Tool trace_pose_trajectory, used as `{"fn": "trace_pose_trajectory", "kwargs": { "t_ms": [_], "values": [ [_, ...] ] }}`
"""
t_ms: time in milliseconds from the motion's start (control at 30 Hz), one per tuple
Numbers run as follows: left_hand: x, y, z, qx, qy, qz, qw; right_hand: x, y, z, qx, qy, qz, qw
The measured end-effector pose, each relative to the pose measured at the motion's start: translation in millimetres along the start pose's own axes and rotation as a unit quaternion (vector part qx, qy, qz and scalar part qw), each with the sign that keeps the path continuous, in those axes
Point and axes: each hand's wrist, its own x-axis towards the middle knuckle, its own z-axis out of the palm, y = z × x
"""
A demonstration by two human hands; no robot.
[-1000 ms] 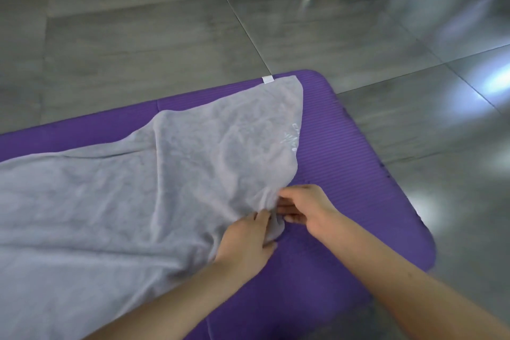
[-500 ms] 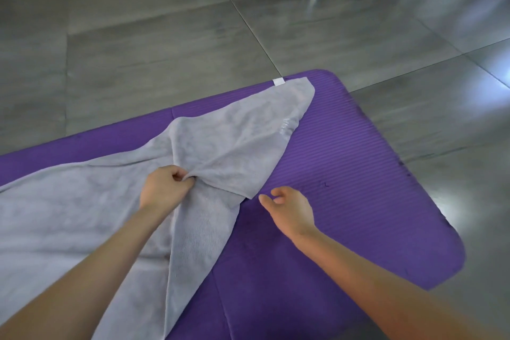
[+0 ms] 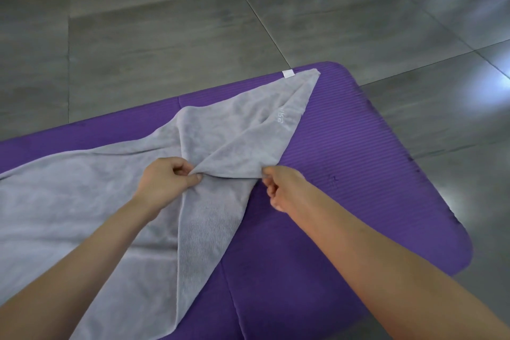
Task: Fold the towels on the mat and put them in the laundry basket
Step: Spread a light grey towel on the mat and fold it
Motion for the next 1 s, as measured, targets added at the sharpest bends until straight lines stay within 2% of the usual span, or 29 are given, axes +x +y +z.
{"fn": "trace_pose_trajectory", "kwargs": {
  "t_ms": [67, 133, 167, 233, 300, 333, 367, 433, 500, 567, 633, 733, 800, 867, 900, 933, 1000],
  "values": [
    [-5.2, 10.3, -1.0, 0.010, -0.037, 0.025, 0.999, -9.7, -8.2, -16.0, -0.012, 0.047, -0.081, 0.996],
    [-14.3, 27.1, 3.8, 0.075, -0.082, 0.081, 0.990, -23.3, -17.8, -38.1, -0.065, 0.108, -0.189, 0.974],
    [-21.6, 38.1, 9.9, 0.123, -0.104, 0.123, 0.979, -31.1, -22.3, -51.4, -0.112, 0.146, -0.254, 0.950],
    [-41.3, 60.4, 31.3, 0.186, -0.147, 0.214, 0.948, -46.8, -30.0, -79.1, -0.227, 0.241, -0.372, 0.867],
    [-62.5, 75.6, 62.1, 0.203, -0.192, 0.282, 0.918, -62.5, -32.7, -108.7, -0.291, 0.311, -0.445, 0.788],
    [-71.9, 79.7, 78.6, 0.204, -0.213, 0.306, 0.905, -66.8, -30.5, -125.1, -0.301, 0.331, -0.461, 0.767],
    [-77.9, 80.8, 93.7, 0.204, -0.235, 0.318, 0.895, -67.1, -26.7, -141.3, -0.307, 0.346, -0.461, 0.758],
    [-82.8, 76.4, 116.7, 0.218, -0.271, 0.321, 0.881, -52.6, -11.2, -173.2, -0.317, 0.361, -0.421, 0.769],
    [-80.1, 67.5, 128.4, 0.263, -0.279, 0.316, 0.868, -25.2, 9.4, -202.8, -0.352, 0.365, -0.336, 0.794],
    [-73.7, 55.9, 131.7, 0.293, -0.280, 0.315, 0.858, -1.1, 28.3, -221.7, -0.401, 0.363, -0.256, 0.801],
    [-67.2, 44.2, 127.6, 0.319, -0.273, 0.308, 0.853, 13.3, 38.0, -230.6, -0.446, 0.369, -0.237, 0.780],
    [-59.0, 29.4, 116.9, 0.364, -0.242, 0.301, 0.847, 24.6, 34.5, -234.2, -0.510, 0.370, -0.270, 0.727],
    [-56.9, 20.7, 111.6, 0.424, -0.233, 0.286, 0.827, 33.1, 28.9, -235.1, -0.589, 0.324, -0.315, 0.669],
    [-57.0, 9.9, 108.9, 0.473, -0.245, 0.262, 0.805, 42.1, 28.7, -234.6, -0.671, 0.237, -0.336, 0.618],
    [-57.8, 5.7, 108.7, 0.481, -0.252, 0.255, 0.800, 45.5, 30.4, -235.2, -0.696, 0.204, -0.326, 0.606],
    [-59.3, 2.3, 108.5, 0.484, -0.257, 0.253, 0.797, 46.8, 33.0, -237.4, -0.709, 0.188, -0.300, 0.610],
    [-65.1, -0.5, 108.0, 0.489, -0.268, 0.262, 0.787, 48.5, 40.2, -247.2, -0.697, 0.205, -0.266, 0.634]
  ]
}}
